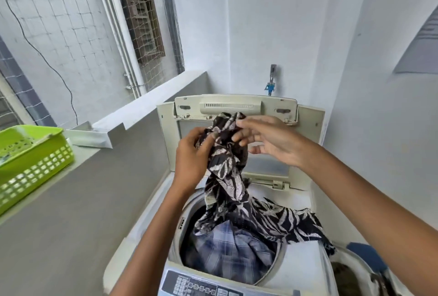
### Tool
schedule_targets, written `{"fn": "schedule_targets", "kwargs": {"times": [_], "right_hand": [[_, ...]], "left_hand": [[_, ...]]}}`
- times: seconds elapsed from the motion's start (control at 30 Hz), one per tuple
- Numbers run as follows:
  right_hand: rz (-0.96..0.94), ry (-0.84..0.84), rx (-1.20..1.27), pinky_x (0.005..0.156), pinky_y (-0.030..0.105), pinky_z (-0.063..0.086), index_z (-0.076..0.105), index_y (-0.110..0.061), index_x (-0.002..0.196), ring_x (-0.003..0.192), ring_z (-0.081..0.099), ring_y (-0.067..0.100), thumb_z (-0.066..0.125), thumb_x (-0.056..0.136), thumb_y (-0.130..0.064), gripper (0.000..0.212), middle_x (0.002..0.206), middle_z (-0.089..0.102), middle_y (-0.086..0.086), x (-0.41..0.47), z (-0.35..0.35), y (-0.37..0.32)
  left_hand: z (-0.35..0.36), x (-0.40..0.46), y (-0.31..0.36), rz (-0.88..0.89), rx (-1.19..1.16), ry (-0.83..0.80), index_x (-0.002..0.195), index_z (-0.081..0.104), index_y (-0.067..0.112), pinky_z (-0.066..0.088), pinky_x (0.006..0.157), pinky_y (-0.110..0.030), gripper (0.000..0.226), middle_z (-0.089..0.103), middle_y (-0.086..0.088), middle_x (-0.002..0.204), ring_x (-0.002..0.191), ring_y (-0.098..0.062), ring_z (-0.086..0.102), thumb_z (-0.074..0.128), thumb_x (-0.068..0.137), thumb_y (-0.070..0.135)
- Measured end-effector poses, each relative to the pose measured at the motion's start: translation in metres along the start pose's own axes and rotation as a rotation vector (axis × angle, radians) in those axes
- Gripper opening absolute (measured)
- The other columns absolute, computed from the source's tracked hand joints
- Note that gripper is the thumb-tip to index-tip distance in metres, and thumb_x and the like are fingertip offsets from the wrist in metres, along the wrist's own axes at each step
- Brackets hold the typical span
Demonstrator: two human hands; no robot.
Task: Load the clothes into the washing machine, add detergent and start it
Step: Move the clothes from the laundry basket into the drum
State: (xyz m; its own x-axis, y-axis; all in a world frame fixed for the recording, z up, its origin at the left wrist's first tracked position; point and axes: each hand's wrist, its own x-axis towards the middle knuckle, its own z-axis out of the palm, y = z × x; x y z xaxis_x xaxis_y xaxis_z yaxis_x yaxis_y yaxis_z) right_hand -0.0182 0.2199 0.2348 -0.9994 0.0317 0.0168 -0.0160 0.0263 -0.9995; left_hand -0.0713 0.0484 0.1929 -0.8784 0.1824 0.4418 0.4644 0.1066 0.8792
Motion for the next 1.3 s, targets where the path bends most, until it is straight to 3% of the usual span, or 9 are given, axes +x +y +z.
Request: {"fn": "schedule_targets", "kwargs": {"times": [0.1,0.23,0.33,0.43,0.67,0.83,0.93,1.13,1.3], "right_hand": [[0.083,-0.152,-0.399,0.073,0.031,0.056,0.055,-0.020,0.120,0.092,0.063,0.016,0.069,0.071,-0.051,0.059,0.114,0.064,0.004,-0.005,-0.023,0.024],[0.604,-0.387,-0.849,0.088,0.047,0.054,0.003,-0.030,0.150,0.131,0.041,0.037,0.081,0.068,-0.036,0.113,0.155,0.021,0.009,-0.015,-0.049,0.106],[0.765,-0.399,-0.971,0.085,0.033,0.055,0.019,-0.019,0.148,0.131,0.042,0.032,0.073,0.080,-0.037,0.089,0.150,0.033,0.008,-0.031,-0.050,0.170],[0.475,-0.208,-0.957,0.063,0.021,0.050,0.052,-0.018,0.089,0.098,0.061,0.026,0.053,0.095,-0.024,0.009,0.093,0.058,0.000,-0.029,-0.050,0.178],[-0.019,0.195,-0.597,0.058,0.021,0.052,0.062,-0.010,0.097,0.083,0.066,0.017,0.048,0.093,-0.006,0.015,0.093,0.068,0.006,0.006,-0.047,0.042],[-0.012,-0.230,-0.681,0.088,0.027,0.054,0.045,-0.020,0.126,0.108,0.057,0.012,0.067,0.083,-0.008,0.049,0.122,0.055,-0.001,0.001,-0.027,0.003],[0.059,-0.366,-0.737,0.113,0.041,0.030,0.018,-0.021,0.148,0.137,0.035,0.022,0.067,0.086,-0.017,0.079,0.154,0.026,0.004,0.002,-0.019,0.010],[-0.364,-0.108,-0.515,0.106,0.030,0.040,0.058,-0.022,0.112,0.120,0.054,0.019,0.062,0.086,-0.004,0.032,0.132,0.053,0.001,0.009,0.014,-0.020],[-0.754,0.051,-0.493,0.080,0.064,0.048,0.065,-0.024,0.085,0.087,0.058,0.055,0.065,0.083,-0.010,0.014,0.094,0.069,-0.002,0.014,0.040,-0.081]], "left_hand": [[-0.003,0.006,0.004,-0.110,-0.248,0.041,0.091,0.067,0.015,0.050,0.057,-0.013,0.013,0.072,0.009,0.073,0.064,0.000,0.066,0.055,0.095,0.010],[-0.013,0.019,0.019,-0.124,-0.400,0.045,0.093,0.068,0.016,0.055,0.062,-0.020,0.014,0.074,0.001,0.081,0.069,-0.009,0.068,0.055,0.095,0.012],[-0.016,0.024,0.029,-0.085,-0.405,0.015,0.095,0.070,0.014,0.055,0.062,-0.021,0.014,0.075,0.000,0.083,0.071,-0.010,0.070,0.056,0.095,0.015],[-0.018,0.028,0.033,-0.094,-0.378,0.002,0.099,0.070,0.012,0.056,0.065,-0.024,0.014,0.075,-0.005,0.088,0.076,-0.015,0.071,0.057,0.095,0.018],[-0.020,0.042,0.034,-0.138,-0.346,0.028,0.090,0.070,0.016,0.055,0.061,-0.023,0.011,0.075,0.000,0.078,0.067,-0.012,0.070,0.061,0.092,0.023],[-0.023,0.057,0.049,-0.201,-0.391,-0.093,0.100,0.069,0.014,0.055,0.060,-0.020,0.015,0.075,0.000,0.078,0.067,-0.010,0.070,0.068,0.085,0.010],[-0.024,0.066,0.059,-0.214,-0.417,-0.113,0.112,0.065,0.010,0.058,0.063,-0.023,0.032,0.073,-0.009,0.089,0.072,-0.014,0.072,0.067,0.082,-0.003],[-0.038,0.087,0.077,-0.175,-0.471,0.021,0.115,0.061,0.010,0.060,0.069,-0.026,0.031,0.069,-0.013,0.101,0.076,-0.016,0.073,0.061,0.086,-0.003],[-0.054,0.103,0.094,-0.068,-0.521,0.027,0.118,0.061,0.010,0.057,0.066,-0.025,0.032,0.066,-0.015,0.116,0.088,-0.021,0.072,0.058,0.088,0.000]]}}
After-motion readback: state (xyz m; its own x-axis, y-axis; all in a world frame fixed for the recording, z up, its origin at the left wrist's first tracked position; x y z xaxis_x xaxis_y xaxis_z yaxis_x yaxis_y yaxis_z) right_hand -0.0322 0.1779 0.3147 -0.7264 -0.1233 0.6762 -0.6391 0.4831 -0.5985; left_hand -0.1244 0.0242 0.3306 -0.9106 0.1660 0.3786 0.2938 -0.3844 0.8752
